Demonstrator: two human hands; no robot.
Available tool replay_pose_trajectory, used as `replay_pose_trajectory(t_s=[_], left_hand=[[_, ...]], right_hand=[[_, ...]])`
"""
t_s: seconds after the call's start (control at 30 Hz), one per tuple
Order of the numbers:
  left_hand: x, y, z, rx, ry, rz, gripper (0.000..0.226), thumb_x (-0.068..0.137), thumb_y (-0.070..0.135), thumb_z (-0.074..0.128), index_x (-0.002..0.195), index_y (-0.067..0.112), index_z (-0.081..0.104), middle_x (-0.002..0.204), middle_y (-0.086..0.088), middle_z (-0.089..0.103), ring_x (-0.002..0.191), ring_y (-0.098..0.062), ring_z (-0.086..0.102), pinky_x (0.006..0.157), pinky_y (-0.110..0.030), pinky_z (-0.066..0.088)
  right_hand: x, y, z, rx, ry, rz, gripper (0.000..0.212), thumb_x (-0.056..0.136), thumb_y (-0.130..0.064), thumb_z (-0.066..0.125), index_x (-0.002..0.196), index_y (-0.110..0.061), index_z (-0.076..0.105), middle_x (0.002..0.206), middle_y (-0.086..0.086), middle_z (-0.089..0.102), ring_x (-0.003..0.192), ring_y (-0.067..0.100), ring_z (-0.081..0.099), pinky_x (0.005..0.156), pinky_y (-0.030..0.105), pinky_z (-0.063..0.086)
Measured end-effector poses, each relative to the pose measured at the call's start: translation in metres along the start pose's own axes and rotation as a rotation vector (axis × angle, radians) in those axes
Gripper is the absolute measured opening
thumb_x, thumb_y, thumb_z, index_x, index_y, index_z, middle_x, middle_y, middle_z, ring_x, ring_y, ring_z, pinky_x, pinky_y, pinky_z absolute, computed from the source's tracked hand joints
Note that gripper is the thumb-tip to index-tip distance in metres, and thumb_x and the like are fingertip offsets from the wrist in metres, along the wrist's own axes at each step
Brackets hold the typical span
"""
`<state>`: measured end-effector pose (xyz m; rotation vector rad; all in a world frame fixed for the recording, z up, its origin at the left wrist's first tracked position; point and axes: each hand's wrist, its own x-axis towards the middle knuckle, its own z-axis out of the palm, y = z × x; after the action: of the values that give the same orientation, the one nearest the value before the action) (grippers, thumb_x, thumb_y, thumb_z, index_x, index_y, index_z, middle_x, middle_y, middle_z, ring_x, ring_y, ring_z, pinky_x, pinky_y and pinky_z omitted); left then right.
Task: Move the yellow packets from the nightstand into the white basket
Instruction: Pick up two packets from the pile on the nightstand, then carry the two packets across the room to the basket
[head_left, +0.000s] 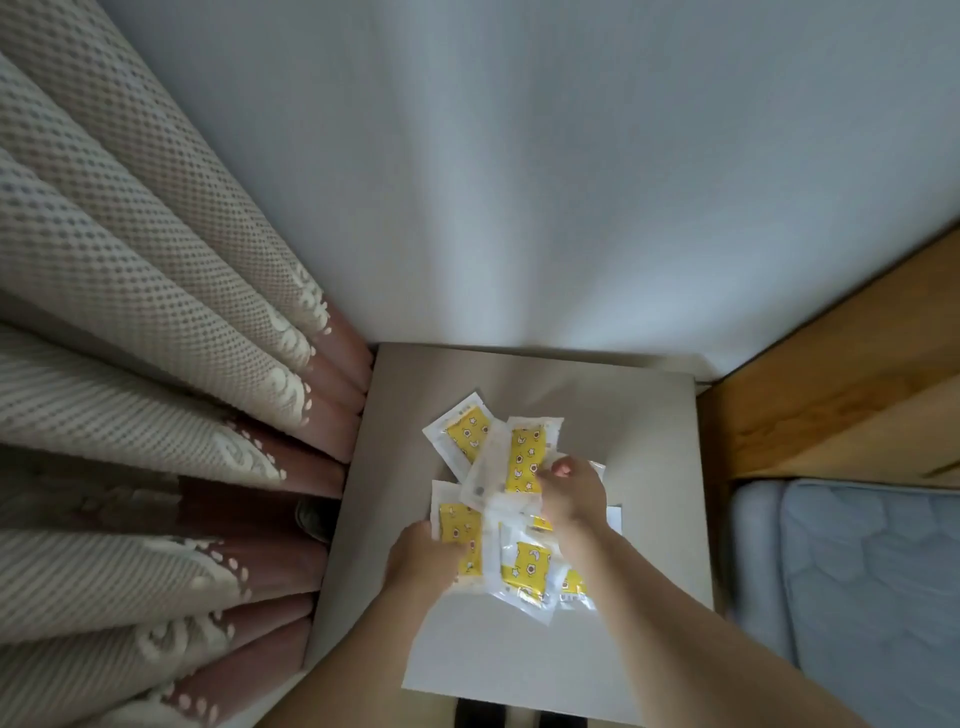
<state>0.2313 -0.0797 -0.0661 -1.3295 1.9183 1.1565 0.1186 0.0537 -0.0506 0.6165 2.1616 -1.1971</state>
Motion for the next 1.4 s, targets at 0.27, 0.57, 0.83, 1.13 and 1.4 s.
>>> replay_pose_trajectory(t_s=[0.27, 0.57, 0.83, 1.13, 1.4], left_hand=[[-0.119, 0.065, -0.045, -0.084, 0.108, 0.137, 0.014, 0.081, 0.018, 0.057, 0.092, 0.015, 0.065, 0.092, -0.009, 0.067, 0.085, -0.029, 0.066, 0.077, -0.04, 0.059], [-0.294, 0.12, -0.07, -0.252, 0.087, 0.505, 0.017, 0.085, 0.019, 0.055, 0.088, 0.005, 0.063, 0.067, -0.003, 0.052, 0.058, -0.019, 0.047, 0.054, -0.027, 0.039], [-0.367, 0.179, -0.038, -0.233, -0.202, 0.811, 0.016, 0.097, 0.018, 0.052, 0.1, 0.013, 0.067, 0.094, 0.001, 0.069, 0.083, -0.013, 0.067, 0.059, -0.019, 0.054], [-0.449, 0.21, 0.037, -0.115, -0.569, 0.965, 0.015, 0.099, 0.024, 0.053, 0.108, 0.025, 0.065, 0.1, 0.009, 0.072, 0.089, -0.008, 0.069, 0.063, -0.022, 0.054], [-0.591, 0.138, 0.129, 0.206, -0.896, 1.135, 0.015, 0.096, 0.019, 0.052, 0.1, 0.02, 0.067, 0.098, -0.002, 0.073, 0.086, -0.016, 0.07, 0.067, -0.029, 0.056]], right_hand=[[-0.102, -0.062, -0.095, 0.263, 0.094, -0.093, 0.019, 0.087, -0.017, 0.055, 0.074, -0.014, 0.04, 0.071, 0.004, 0.04, 0.064, 0.021, 0.04, 0.06, 0.031, 0.035], [-0.242, -0.069, -0.231, 0.605, 0.183, -0.178, 0.009, 0.083, -0.012, 0.052, 0.082, -0.015, 0.044, 0.073, 0.004, 0.038, 0.064, 0.015, 0.032, 0.058, 0.029, 0.028], [-0.299, -0.049, -0.304, 0.885, 0.435, -0.209, 0.026, 0.092, -0.01, 0.053, 0.115, -0.021, 0.053, 0.105, 0.002, 0.067, 0.092, 0.022, 0.068, 0.081, 0.041, 0.058], [-0.389, 0.021, -0.363, 1.19, 0.791, -0.122, 0.029, 0.093, 0.0, 0.044, 0.088, -0.023, 0.062, 0.089, 0.002, 0.071, 0.083, 0.024, 0.068, 0.079, 0.042, 0.054], [-0.518, 0.15, -0.398, 1.426, 1.242, -0.059, 0.024, 0.09, -0.001, 0.044, 0.083, -0.018, 0.06, 0.079, 0.006, 0.062, 0.07, 0.023, 0.054, 0.065, 0.031, 0.041]])
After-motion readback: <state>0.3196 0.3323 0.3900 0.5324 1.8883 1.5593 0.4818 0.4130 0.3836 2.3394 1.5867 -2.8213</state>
